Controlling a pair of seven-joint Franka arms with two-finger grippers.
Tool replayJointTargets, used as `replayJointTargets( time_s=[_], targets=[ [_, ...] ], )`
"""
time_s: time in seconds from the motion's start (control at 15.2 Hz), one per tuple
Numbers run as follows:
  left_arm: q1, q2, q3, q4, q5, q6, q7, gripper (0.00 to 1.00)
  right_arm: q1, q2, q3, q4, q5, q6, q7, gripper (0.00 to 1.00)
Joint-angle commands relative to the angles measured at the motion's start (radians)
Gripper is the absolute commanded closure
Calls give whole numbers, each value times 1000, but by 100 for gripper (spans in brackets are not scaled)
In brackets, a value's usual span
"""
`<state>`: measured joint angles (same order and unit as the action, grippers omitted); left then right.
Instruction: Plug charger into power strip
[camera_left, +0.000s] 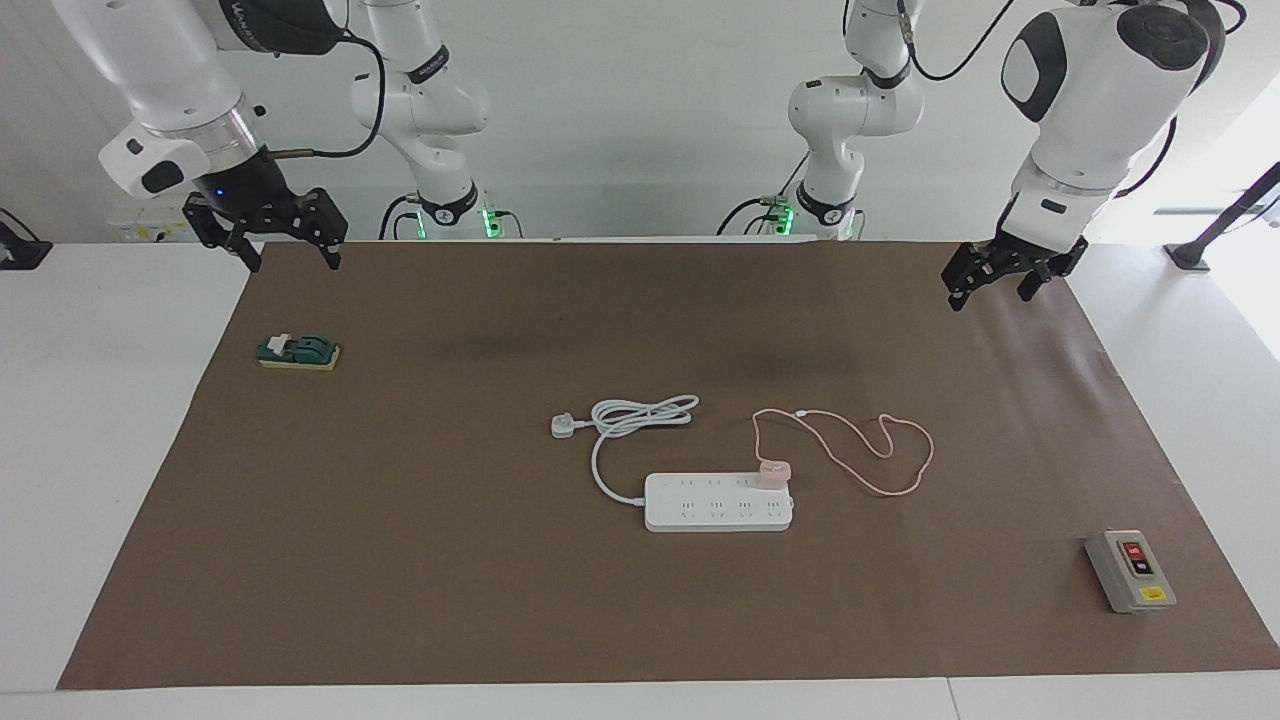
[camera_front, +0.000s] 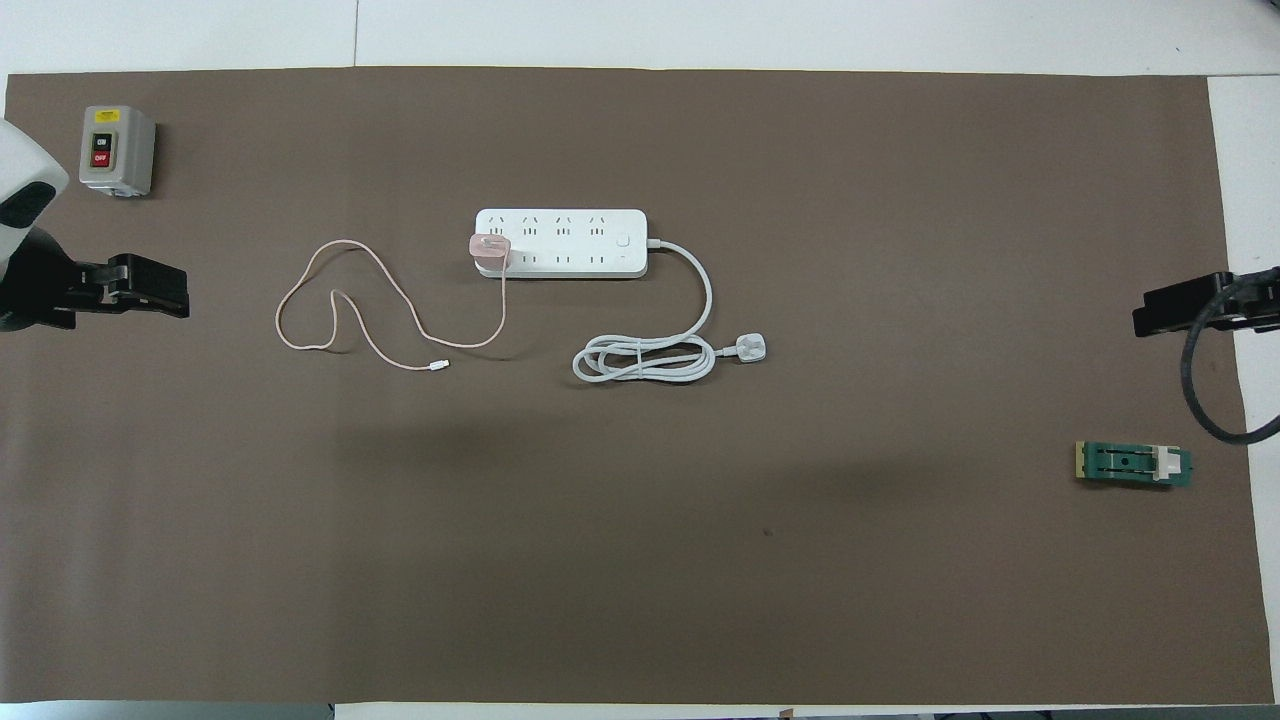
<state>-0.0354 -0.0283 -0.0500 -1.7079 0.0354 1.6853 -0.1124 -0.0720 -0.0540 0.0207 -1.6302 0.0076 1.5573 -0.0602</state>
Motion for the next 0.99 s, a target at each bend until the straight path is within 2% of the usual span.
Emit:
replayJointTargets(
  time_s=[0.0, 0.92],
  targets=[
    [-17, -41, 18, -33, -31, -18, 31, 0, -12, -20, 8, -19, 17, -9, 11, 0],
    [-31, -42, 18, 1, -37, -87, 36, 0, -12, -21, 7, -19, 17, -9, 11, 0]
  ],
)
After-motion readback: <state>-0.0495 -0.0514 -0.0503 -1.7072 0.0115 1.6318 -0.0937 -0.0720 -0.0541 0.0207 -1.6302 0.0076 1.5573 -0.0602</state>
